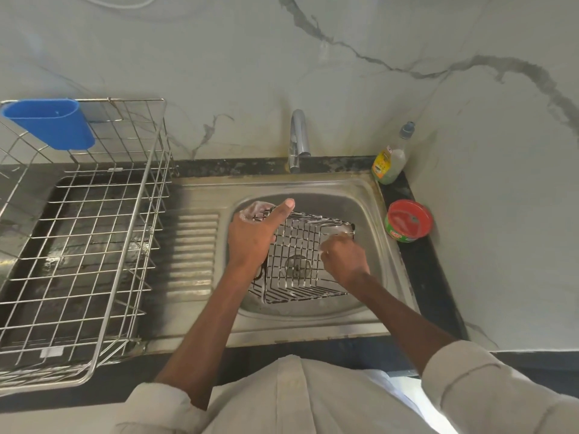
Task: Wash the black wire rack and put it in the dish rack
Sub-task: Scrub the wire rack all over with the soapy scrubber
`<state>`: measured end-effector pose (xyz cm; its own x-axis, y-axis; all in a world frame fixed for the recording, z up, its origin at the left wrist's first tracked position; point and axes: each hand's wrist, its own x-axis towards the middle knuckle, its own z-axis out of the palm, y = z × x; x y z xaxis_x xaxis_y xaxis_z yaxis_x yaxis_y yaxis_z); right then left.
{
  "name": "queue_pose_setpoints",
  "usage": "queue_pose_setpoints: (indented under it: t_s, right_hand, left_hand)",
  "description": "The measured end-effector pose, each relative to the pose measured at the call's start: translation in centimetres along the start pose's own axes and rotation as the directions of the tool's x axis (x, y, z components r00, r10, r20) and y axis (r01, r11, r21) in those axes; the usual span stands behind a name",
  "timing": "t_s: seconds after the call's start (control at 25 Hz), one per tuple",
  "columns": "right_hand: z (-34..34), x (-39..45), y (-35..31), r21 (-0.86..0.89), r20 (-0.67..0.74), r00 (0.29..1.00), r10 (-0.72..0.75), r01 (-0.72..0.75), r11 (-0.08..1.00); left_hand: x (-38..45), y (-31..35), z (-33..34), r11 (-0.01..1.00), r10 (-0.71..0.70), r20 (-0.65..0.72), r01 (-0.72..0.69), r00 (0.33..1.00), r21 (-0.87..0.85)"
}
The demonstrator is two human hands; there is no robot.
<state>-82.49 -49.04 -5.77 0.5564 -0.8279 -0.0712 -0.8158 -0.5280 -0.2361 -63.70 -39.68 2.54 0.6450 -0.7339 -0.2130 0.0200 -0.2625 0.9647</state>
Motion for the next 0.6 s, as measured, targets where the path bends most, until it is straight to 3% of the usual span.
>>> queue_pose_setpoints:
  t_s: [0.12, 0.24, 0.32, 0.52, 0.6]
  right_hand:
    - [0.6, -0.4, 0.4, -0.025, 0.213, 0.977, -0.013, 0.019, 0.999]
    - [0.2, 0.1, 0.9, -0.147, 0.378, 0.905, -0.194, 0.266, 0.953]
    - [0.3, 0.3, 0.4, -0.212, 0.415, 0.856, -0.309, 0.421, 0.882]
    - [0.4, -0.9, 0.7, -0.159, 0.509, 0.778, -0.368, 0.505, 0.848]
    - [-0.7, -1.1, 1.6, -0.103, 0.495, 0.795, -0.349, 0.453, 0.886]
  left_hand:
    - [0.5, 0.2, -0.1, 0.999, 0.031, 0.008, -0.031, 0.999, 0.006]
    - [0.1, -0.1, 0.2, 0.997, 0.071, 0.065, -0.073, 0.995, 0.037]
    - [0.1, 0.1, 0.4, 0.996, 0.081, 0.093, -0.084, 0.992, 0.021]
    - [0.5, 0.0, -0.5, 0.988, 0.157, 0.152, -0.157, 0.976, -0.012]
    - [0.4, -0.5, -0.9, 0.979, 0.201, 0.190, -0.195, 0.961, -0.053]
